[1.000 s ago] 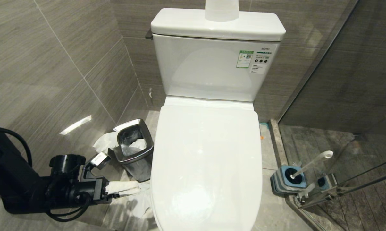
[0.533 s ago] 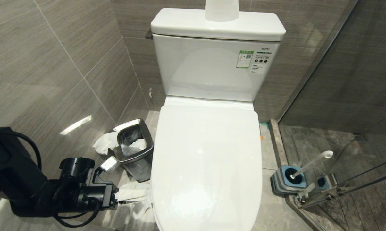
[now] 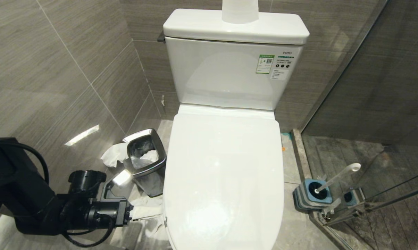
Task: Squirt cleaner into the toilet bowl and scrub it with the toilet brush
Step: Use the left hand to lift the toilet lid slightly
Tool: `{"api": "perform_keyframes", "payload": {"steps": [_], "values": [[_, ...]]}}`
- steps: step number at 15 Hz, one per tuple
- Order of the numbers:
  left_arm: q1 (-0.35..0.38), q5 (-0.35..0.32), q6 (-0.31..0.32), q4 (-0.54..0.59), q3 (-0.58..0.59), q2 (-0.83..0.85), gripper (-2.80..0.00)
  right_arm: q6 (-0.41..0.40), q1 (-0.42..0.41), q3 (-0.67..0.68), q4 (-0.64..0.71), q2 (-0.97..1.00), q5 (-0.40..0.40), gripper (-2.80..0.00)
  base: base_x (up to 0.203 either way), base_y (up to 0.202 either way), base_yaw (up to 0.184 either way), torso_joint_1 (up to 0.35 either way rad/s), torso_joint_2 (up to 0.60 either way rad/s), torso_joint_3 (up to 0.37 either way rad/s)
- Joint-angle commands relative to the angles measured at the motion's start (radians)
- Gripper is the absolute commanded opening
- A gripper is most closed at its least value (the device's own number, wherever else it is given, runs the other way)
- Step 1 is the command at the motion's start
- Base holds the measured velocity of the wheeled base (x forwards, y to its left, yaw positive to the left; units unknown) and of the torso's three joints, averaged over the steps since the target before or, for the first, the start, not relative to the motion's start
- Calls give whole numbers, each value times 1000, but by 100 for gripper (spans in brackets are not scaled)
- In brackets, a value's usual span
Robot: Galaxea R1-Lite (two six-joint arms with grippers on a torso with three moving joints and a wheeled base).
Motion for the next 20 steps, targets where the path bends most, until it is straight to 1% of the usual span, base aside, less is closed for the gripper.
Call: {"api": "perform_keyframes", "payload": {"steps": [1,4,8,9,10,12,13,17,20], "values": [[-29,10,1,-5,0,4,0,0,0,0,1,1,0,-280,0,0,0,0,0,0],[-55,12,3,-6,-6,2,0,0,0,0,0,1,0,-280,0,0,0,0,0,0],[-65,18,7,-5,-6,1,0,0,0,0,-1,1,0,-280,0,0,0,0,0,0],[-65,38,16,-5,-6,2,0,0,0,0,-1,1,0,-280,0,0,0,0,0,0],[-66,74,33,-5,-5,1,0,0,0,0,-1,1,0,-280,0,0,0,0,0,0],[-74,168,81,-5,-4,0,0,0,0,0,1,1,0,-280,0,0,0,0,0,0],[-77,189,93,-5,-3,-1,0,0,0,0,-1,1,0,-280,0,0,0,0,0,0],[-83,212,96,-5,-2,-7,0,0,0,0,-1,1,0,-280,0,0,0,0,0,0],[-81,201,97,-5,1,-20,0,0,0,0,-1,1,0,-280,0,0,0,0,0,0]]}}
